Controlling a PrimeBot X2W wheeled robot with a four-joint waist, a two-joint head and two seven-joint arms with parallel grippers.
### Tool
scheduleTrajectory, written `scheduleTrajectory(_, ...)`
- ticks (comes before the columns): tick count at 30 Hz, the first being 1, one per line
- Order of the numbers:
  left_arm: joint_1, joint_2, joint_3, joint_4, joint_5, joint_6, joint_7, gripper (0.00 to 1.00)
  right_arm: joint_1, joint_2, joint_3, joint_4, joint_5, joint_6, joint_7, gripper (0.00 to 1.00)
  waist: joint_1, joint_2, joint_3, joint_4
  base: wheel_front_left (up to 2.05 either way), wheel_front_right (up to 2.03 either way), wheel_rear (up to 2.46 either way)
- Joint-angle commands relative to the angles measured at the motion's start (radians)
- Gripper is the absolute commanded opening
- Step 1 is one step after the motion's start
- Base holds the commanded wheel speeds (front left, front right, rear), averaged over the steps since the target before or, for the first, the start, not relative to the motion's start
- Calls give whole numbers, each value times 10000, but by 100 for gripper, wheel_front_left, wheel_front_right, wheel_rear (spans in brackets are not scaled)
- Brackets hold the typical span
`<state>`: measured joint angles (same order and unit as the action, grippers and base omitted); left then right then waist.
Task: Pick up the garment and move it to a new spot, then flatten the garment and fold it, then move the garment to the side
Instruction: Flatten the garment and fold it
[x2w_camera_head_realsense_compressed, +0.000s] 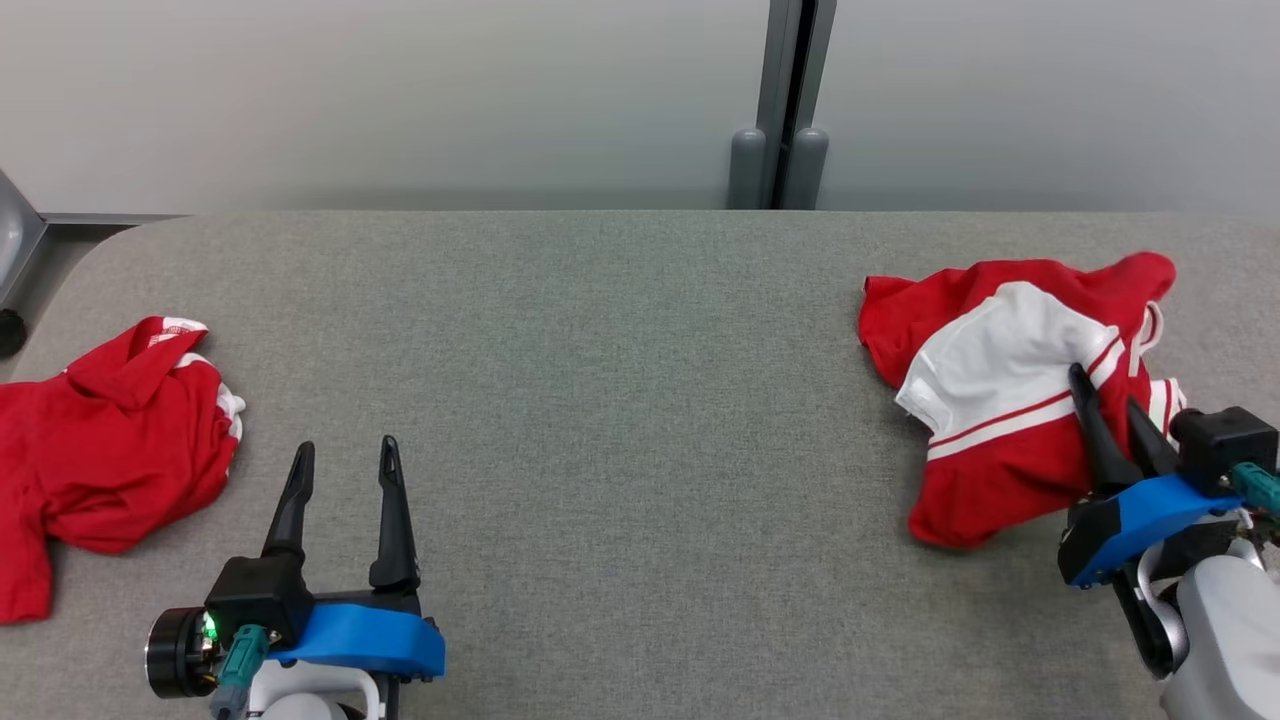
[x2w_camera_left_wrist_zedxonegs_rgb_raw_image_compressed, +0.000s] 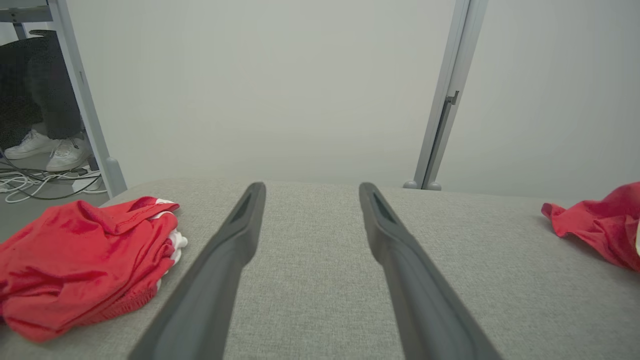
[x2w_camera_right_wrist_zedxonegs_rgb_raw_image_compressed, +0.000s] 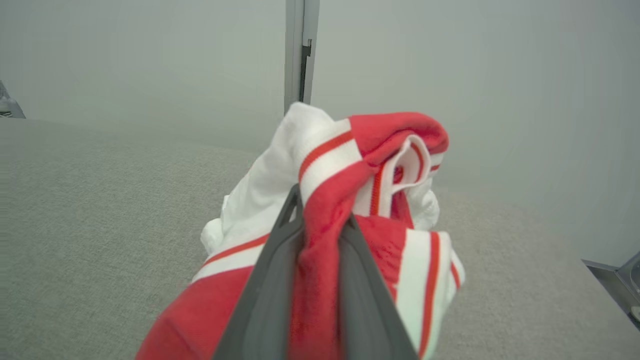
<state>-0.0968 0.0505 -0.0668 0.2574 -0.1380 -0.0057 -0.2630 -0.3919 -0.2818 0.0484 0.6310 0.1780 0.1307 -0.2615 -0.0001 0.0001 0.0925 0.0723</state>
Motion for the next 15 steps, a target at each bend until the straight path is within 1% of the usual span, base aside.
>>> scheduleTrajectory(1, 66, -4, -9, -24, -31, -1, -28, 100, 156, -24, 101, -292, -209, 1, -47, 0, 1, -1, -34, 25, 0, 0, 0)
scheduleTrajectory(3, 91, -2, -26, -16, -72, -15, -28, 100, 114, 128, 387, -573, -369, 1, -46, 0, 1, -1, -83, 75, 0, 0, 0)
scheduleTrajectory(6, 123, -2, -55, -8, -103, -28, -28, 100, -68, 298, 1130, -700, -540, 1, -46, 0, 1, -1, -153, 202, 0, 0, 0)
scheduleTrajectory(10, 130, -4, -172, 13, -206, -4, -28, 100, -388, 621, 2359, -446, -567, 1, -46, 0, 1, -1, -215, 502, 0, 0, 0)
scheduleTrajectory(15, 136, -5, -323, 52, -298, 33, -28, 100, -852, 1094, 3990, 309, -387, 1, -47, 0, 1, -1, -232, 934, 0, 0, 0)
